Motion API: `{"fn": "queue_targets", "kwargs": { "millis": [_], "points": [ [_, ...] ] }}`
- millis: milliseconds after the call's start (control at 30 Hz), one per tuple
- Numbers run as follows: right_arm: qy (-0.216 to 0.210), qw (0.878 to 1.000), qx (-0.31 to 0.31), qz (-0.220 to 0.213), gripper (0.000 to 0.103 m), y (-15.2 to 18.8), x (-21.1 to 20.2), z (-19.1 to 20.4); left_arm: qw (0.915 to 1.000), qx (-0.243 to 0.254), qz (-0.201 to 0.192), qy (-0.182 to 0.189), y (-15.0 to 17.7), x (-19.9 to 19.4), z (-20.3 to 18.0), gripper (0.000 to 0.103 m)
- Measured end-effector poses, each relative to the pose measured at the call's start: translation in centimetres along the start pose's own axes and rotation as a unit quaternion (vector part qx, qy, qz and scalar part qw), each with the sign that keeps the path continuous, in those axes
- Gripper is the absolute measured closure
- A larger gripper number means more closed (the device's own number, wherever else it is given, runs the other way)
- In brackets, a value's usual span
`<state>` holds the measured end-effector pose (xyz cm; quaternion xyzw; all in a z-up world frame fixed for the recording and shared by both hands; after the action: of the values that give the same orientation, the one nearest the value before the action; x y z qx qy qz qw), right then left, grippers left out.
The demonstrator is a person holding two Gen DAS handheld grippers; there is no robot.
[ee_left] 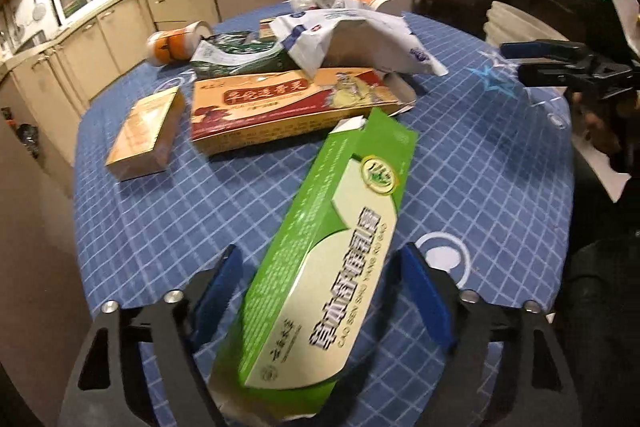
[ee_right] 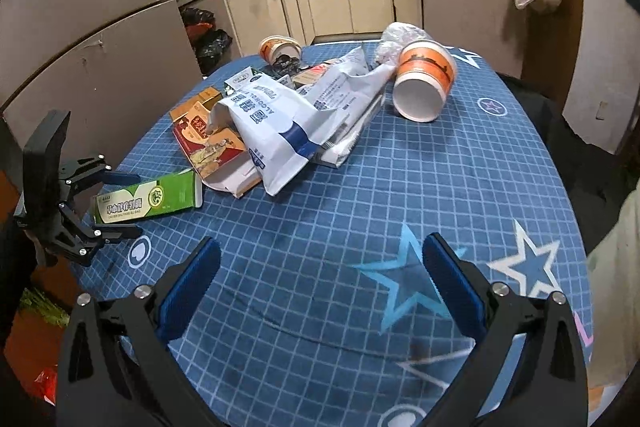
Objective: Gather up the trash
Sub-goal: 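Grasp the green toothpaste box with the left tool while the right tool grasps the white plastic bag, then lift the green box with the left tool while the right tool carries the white bag to the bucket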
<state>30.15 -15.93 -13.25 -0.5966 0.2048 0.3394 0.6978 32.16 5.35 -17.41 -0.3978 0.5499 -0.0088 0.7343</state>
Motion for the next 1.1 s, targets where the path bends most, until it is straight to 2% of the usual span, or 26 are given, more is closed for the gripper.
{"fn": "queue_targets", "kwargs": {
  "millis": [33, 167, 233, 333, 533, 700, 833, 933, 1000, 1067, 1100],
  "points": [
    [-0.005, 1.0, -0.008, 0.001, 0.015, -0.3, 0.2, 0.3, 1.0, -0.001, -0.004, 0.006, -0.2, 0.0, 0.0, 0.037],
    [-0.019, 0.999, -0.049, 0.0, 0.029, -1.5, 0.7, 1.4, 0.9999, 0.004, -0.011, 0.01, -0.3, -0.2, -0.3, 0.043],
    [-0.022, 0.997, -0.07, 0.001, 0.035, -2.3, 1.0, 1.8, 0.9998, 0.002, -0.017, 0.01, -0.2, -0.4, -0.5, 0.051],
    [-0.023, 0.995, -0.097, -0.001, 0.043, -3.4, 1.5, 2.2, 0.9995, -0.012, -0.027, 0.01, -0.2, -0.9, -0.8, 0.057],
    [-0.051, 0.988, -0.145, 0.005, 0.046, -5.6, 2.4, 3.6, 0.9962, -0.044, -0.075, 0.01, 0.0, -4.0, -2.3, 0.059],
    [-0.073, 0.972, -0.222, 0.026, 0.037, -7.4, 4.8, 5.7, 0.992, -0.072, -0.104, -0.003, 0.3, -6.8, -3.0, 0.059],
    [-0.073, 0.968, -0.233, 0.053, 0.037, -8.2, 7.5, 5.8, 0.9884, -0.092, -0.12, -0.016, 0.5, -8.3, -3.6, 0.059],
    [-0.07, 0.968, -0.235, 0.058, 0.036, -8.7, 8.8, 5.6, 0.9858, -0.109, -0.126, -0.021, 0.8, -8.8, -3.9, 0.059],
    [-0.073, 0.971, -0.221, 0.057, 0.04, -9.1, 9.0, 5.3, 0.9848, -0.116, -0.127, -0.023, 0.8, -8.6, -4.0, 0.059],
    [-0.067, 0.974, -0.212, 0.053, 0.055, -9.6, 9.1, 4.8, 0.9839, -0.123, -0.128, -0.024, 0.7, -8.5, -4.3, 0.059],
    [-0.069, 0.973, -0.212, 0.052, 0.055, -9.5, 9.1, 4.8, 0.9835, -0.125, -0.128, -0.025, 0.7, -8.4, -4.3, 0.059]
  ]
}}
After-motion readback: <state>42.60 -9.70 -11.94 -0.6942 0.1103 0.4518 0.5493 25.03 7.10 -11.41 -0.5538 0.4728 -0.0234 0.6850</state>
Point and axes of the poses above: each gripper's, at about its wrist camera, not at the fingertips, and x roughly the way its jaws point, z to its left, y to its underside, the point moved 7 cm from there along x, roughly the way its jaws point, and after that the axes turned 3 degrees about x, right-handed, at the moved point
